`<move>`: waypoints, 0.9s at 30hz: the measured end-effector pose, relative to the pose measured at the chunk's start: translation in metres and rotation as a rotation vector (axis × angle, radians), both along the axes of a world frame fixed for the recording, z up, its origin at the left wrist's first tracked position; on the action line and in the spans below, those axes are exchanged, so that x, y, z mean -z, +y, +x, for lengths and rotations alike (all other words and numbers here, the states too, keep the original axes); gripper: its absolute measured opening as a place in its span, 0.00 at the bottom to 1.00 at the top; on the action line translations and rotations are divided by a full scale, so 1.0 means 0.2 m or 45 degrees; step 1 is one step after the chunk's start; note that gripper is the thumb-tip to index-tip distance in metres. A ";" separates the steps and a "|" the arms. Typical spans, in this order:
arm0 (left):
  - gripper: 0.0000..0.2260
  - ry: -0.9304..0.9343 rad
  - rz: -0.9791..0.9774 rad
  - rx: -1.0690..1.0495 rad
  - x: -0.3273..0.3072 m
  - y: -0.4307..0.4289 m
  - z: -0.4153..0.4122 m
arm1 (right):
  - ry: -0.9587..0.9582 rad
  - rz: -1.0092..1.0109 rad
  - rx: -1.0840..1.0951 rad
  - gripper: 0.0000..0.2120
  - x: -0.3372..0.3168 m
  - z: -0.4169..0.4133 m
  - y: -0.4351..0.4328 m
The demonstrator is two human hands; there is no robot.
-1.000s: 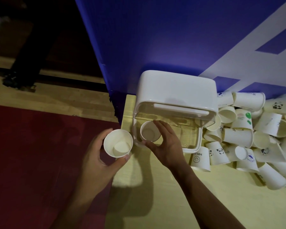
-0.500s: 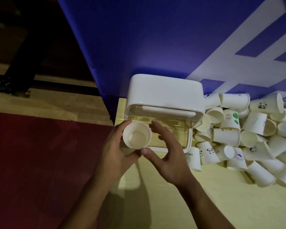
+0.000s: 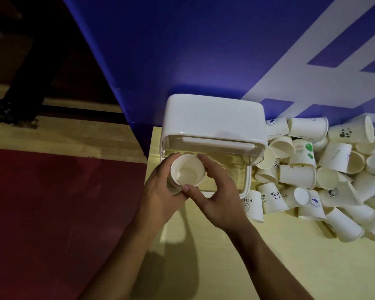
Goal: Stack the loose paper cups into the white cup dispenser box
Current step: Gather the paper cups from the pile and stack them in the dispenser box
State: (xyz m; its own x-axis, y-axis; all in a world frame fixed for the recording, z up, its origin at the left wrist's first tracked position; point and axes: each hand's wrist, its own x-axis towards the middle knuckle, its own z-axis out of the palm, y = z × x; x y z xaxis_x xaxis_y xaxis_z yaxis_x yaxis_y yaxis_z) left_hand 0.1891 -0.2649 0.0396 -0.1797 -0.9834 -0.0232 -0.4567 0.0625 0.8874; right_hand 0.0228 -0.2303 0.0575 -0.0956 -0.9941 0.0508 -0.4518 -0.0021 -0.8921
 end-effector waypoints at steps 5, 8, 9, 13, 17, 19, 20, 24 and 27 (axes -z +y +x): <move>0.34 0.040 0.009 -0.009 -0.01 -0.03 -0.01 | 0.011 0.019 -0.013 0.31 0.00 0.01 -0.04; 0.35 0.016 0.033 -0.004 0.02 -0.04 0.00 | 0.027 0.045 -0.019 0.31 0.03 0.01 -0.05; 0.35 -0.003 0.045 0.000 0.04 -0.04 0.00 | 0.030 0.057 -0.017 0.32 0.04 0.01 -0.05; 0.38 -0.093 0.094 0.009 0.13 -0.05 0.02 | 0.072 0.118 -0.015 0.33 0.11 0.01 -0.05; 0.37 -0.177 0.103 0.049 0.22 -0.05 0.03 | 0.136 0.186 -0.026 0.35 0.18 0.01 -0.06; 0.36 -0.164 0.113 0.070 0.24 -0.06 0.03 | 0.157 0.205 -0.029 0.35 0.21 0.01 -0.06; 0.36 -0.147 0.119 0.074 0.24 -0.06 0.03 | 0.167 0.213 -0.035 0.35 0.22 0.01 -0.07; 0.35 -0.139 0.117 0.092 0.25 -0.07 0.04 | 0.201 0.239 -0.042 0.34 0.25 0.01 -0.07; 0.34 -0.125 0.137 0.108 0.23 -0.08 0.04 | 0.209 0.258 -0.030 0.34 0.25 0.02 -0.08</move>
